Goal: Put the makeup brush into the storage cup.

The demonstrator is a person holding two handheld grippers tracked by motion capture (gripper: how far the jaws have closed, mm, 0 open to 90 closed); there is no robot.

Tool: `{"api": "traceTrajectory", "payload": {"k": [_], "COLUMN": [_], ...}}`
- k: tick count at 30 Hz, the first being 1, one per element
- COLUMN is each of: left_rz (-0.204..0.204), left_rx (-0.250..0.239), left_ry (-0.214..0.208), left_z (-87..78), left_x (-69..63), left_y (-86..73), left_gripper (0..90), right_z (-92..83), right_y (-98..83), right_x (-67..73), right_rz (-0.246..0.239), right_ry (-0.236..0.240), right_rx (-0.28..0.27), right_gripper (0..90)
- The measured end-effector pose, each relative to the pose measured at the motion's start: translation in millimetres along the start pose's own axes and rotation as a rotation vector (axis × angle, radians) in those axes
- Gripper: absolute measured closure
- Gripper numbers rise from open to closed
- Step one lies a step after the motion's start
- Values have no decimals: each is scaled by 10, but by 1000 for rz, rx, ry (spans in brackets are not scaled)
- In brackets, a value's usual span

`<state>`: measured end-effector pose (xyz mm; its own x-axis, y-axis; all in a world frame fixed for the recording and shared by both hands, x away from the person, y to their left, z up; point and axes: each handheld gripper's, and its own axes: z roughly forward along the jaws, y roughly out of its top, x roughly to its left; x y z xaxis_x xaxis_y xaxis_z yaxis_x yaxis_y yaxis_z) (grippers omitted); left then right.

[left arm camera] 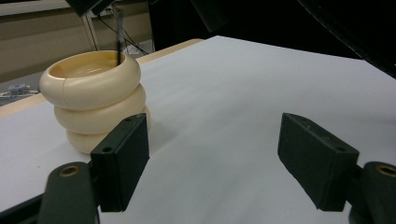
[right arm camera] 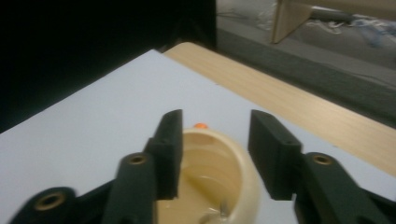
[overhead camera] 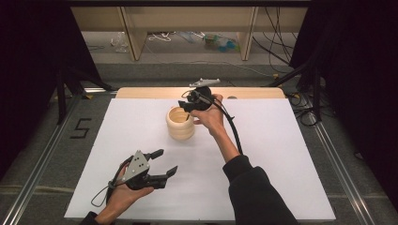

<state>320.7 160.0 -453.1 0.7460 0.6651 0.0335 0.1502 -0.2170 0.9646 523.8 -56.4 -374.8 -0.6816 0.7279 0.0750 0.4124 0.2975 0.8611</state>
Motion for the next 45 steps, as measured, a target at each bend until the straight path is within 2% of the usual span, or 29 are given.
{"api": "traceTrajectory", "payload": {"k": [2, 6, 11, 22, 27, 31, 40, 45], "left_rz": [-4, -2, -8, -2, -3, -3, -5, -6], "left_rx": [0, 2, 1, 0, -2, -1, -1, -5], "left_ry": [-1, 1, 3, 7, 7, 7, 9, 8], "left_z": [2, 2, 1, -2, -5, -3, -1, -3], "left_x": [-1, -3, -5, 3, 2, 1, 2, 2], "left_y": [-1, -2, -4, -3, -3, -3, -4, -1], "left_gripper": [249, 248, 247, 247, 246, 246, 245, 245], "right_z": [-50, -158, -272, -455, -573, -689, -944, -1076], "right_y": [21, 60, 68, 35, 30, -9, -150, -222], "right_x": [-6, -2, 15, 71, 105, 104, 43, -11], "right_rz": [16, 20, 12, -6, -28, -43, -85, -73], "right_ry": [-14, -31, -14, 2, 15, 16, 7, 12], "right_rx": [-24, -51, -52, -89, -114, -112, -127, -144], "right_gripper": [433, 379, 350, 320, 316, 315, 318, 319]}}
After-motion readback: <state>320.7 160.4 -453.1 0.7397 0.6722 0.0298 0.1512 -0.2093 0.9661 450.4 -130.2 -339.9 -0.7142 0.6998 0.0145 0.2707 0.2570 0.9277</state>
